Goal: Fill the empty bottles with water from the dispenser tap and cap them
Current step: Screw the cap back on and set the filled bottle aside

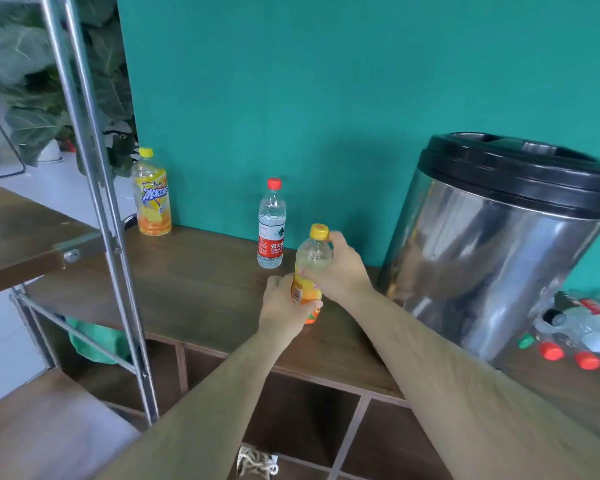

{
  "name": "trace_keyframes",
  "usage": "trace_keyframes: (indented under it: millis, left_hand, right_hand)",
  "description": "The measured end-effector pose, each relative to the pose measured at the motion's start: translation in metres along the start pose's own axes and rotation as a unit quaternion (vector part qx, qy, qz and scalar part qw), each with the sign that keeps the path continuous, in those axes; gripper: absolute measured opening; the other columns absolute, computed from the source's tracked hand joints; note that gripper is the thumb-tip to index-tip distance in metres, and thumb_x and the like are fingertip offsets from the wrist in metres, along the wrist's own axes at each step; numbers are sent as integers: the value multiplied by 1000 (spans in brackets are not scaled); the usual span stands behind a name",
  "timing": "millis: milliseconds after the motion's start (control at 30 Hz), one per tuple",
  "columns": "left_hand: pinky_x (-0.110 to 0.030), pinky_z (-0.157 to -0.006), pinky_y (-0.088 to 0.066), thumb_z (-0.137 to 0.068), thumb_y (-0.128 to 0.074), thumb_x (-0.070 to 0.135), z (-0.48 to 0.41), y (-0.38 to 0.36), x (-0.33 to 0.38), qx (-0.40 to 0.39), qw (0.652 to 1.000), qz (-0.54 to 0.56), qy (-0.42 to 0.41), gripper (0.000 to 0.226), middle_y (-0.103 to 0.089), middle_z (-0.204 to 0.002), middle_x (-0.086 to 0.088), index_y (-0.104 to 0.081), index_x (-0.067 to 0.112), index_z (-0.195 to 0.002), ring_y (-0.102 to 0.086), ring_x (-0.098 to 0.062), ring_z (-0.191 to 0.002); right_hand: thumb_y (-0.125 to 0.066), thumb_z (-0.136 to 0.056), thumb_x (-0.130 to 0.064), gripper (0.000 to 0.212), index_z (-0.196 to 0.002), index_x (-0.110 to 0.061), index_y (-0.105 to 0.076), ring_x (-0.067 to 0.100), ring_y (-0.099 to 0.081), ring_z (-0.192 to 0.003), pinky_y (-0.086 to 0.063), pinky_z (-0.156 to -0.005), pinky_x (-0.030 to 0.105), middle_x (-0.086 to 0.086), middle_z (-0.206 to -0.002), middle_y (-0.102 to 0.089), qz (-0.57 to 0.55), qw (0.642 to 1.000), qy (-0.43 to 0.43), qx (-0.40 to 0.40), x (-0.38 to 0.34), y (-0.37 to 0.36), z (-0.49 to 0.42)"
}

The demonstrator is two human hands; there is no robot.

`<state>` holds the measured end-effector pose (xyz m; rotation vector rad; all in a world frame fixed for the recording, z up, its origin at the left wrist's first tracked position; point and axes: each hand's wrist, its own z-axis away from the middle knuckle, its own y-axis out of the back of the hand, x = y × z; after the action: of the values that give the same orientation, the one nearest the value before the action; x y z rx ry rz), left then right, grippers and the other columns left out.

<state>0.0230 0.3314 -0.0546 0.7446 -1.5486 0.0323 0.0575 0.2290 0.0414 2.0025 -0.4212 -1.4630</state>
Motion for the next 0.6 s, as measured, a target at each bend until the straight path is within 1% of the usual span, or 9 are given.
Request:
trace_keyframes:
  millis: [67, 100, 167, 200, 233, 300, 400, 500, 600]
  left_hand:
    - [-12, -68, -50, -78, -86, 28, -18, -8, -2, -1, 1000, -3, 2, 48, -48, -116, 1, -62, 23, -120, -58, -16, -105]
    - [-16, -72, -53, -77, -87, 28, -29, -12, -4, 3, 1000, -5, -7, 50, -49, -115, 2, -62, 24, -120, -58, -17, -105]
    - [-34, -87, -58, -72, -87, 29, -50, -20, -12, 7, 1000, -15, -20, 49, -52, -111, 4, -63, 27, -114, -60, -18, -103]
    - [-39, -88, -58, -71, -87, 30, -62, -25, -17, 15, 999, -19, -22, 45, -55, -108, 4, -64, 28, -109, -61, -18, -100]
    - [-41, -88, -58, -70, -87, 29, -73, -30, -23, 24, 999, -22, -23, 41, -56, -105, 4, -63, 28, -105, -61, -17, -97]
    - [-42, -85, -58, -71, -86, 28, -94, -37, -29, 47, 998, -20, -25, 37, -60, -101, 3, -61, 28, -99, -62, -16, -92]
    - [-41, -79, -60, -78, -84, 23, -118, -45, -30, 57, 998, 4, -22, 37, -65, -96, 4, -52, 27, -97, -67, -15, -87]
    - [-34, -83, -52, -89, -75, 16, -129, -50, -34, 52, 998, -17, -14, 29, -64, -103, 1, -52, 19, -106, -64, -19, -95]
    - [-34, -91, -51, -90, -73, 16, -126, -52, -37, 30, 998, -47, -25, 36, -62, -115, -1, -55, 15, -122, -62, -20, -105]
  right_hand:
    - [-74, -81, -40, 45, -118, -36, -50, 19, -68, -92, -60, -76, 37, -3, -100, -67, -36, 999, -22, 7, 6, -2, -18]
    - [-74, -82, -38, 47, -122, -37, -50, 19, -68, -92, -58, -73, 35, -4, -99, -68, -46, 999, -27, 11, 8, -5, -29]
    - [-72, -85, -34, 49, -128, -37, -50, 19, -68, -91, -56, -72, 33, -6, -100, -67, -50, 998, -29, 21, 11, -11, -50]
    - [-70, -87, -34, 48, -129, -38, -49, 18, -68, -91, -56, -73, 34, -7, -100, -67, -50, 998, -30, 27, 14, -15, -60]
    - [-69, -89, -35, 45, -130, -37, -50, 17, -67, -90, -57, -76, 35, -8, -99, -67, -53, 998, -29, 32, 16, -20, -70]
    - [-68, -92, -37, 41, -130, -35, -52, 17, -66, -91, -55, -79, 34, -9, -100, -66, -59, 997, -21, 43, 20, -29, -90]
    - [-67, -93, -35, 37, -128, -34, -55, 18, -66, -95, -52, -78, 31, -8, -105, -68, -71, 996, -19, 57, 24, -38, -119]
    - [-68, -92, -31, 40, -129, -35, -56, 15, -65, -93, -52, -78, 30, -8, -107, -68, -70, 996, -12, 50, 26, -42, -138]
    - [-69, -90, -26, 42, -129, -37, -57, 16, -67, -97, -54, -82, 30, -8, -110, -70, -78, 996, -3, 48, 31, -47, -146]
